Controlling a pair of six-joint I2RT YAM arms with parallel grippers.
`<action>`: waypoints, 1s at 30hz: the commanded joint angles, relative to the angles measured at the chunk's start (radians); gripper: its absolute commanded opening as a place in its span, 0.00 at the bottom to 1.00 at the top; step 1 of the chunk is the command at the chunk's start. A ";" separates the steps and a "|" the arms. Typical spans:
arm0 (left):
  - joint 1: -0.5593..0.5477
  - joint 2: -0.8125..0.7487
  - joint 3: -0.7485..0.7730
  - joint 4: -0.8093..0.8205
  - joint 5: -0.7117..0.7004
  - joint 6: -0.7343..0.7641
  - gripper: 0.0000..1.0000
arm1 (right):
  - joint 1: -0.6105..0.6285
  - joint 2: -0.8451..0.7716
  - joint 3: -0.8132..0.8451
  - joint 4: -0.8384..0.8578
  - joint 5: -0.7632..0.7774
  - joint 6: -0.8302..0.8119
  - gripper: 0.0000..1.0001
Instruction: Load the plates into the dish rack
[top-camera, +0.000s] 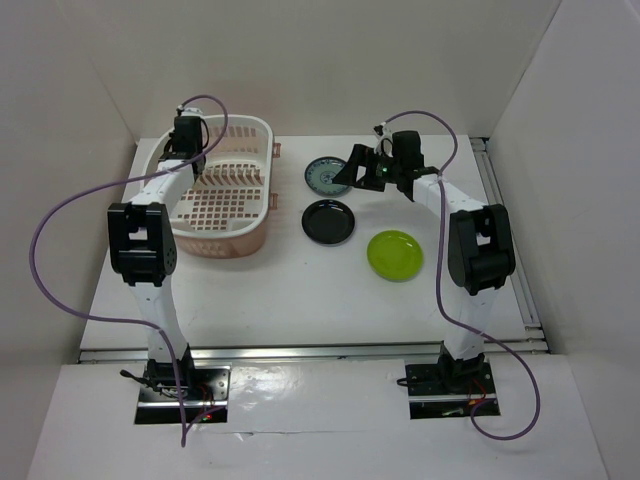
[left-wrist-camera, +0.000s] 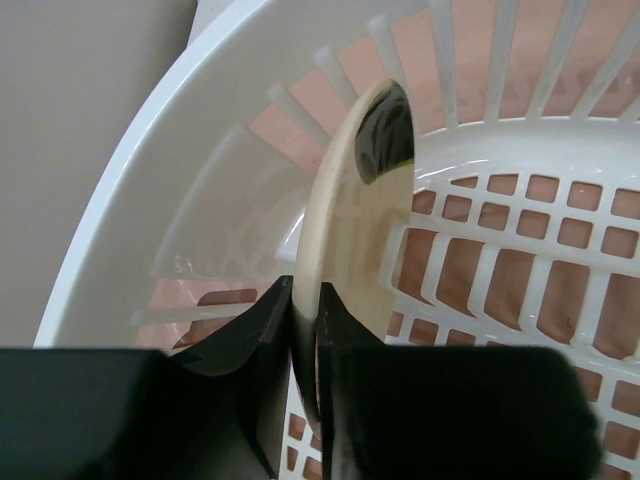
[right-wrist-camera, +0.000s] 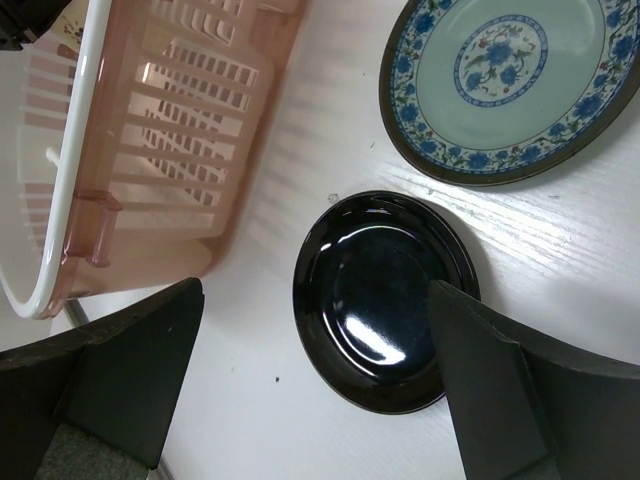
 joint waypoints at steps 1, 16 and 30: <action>0.009 -0.009 0.044 -0.003 0.000 -0.031 0.30 | 0.009 -0.019 0.009 0.023 -0.017 -0.015 1.00; 0.018 -0.046 0.083 -0.032 0.032 -0.091 1.00 | 0.009 -0.037 -0.022 0.041 -0.017 -0.025 1.00; 0.018 -0.372 0.110 -0.173 0.298 -0.264 1.00 | 0.009 0.014 0.065 -0.037 0.084 -0.055 1.00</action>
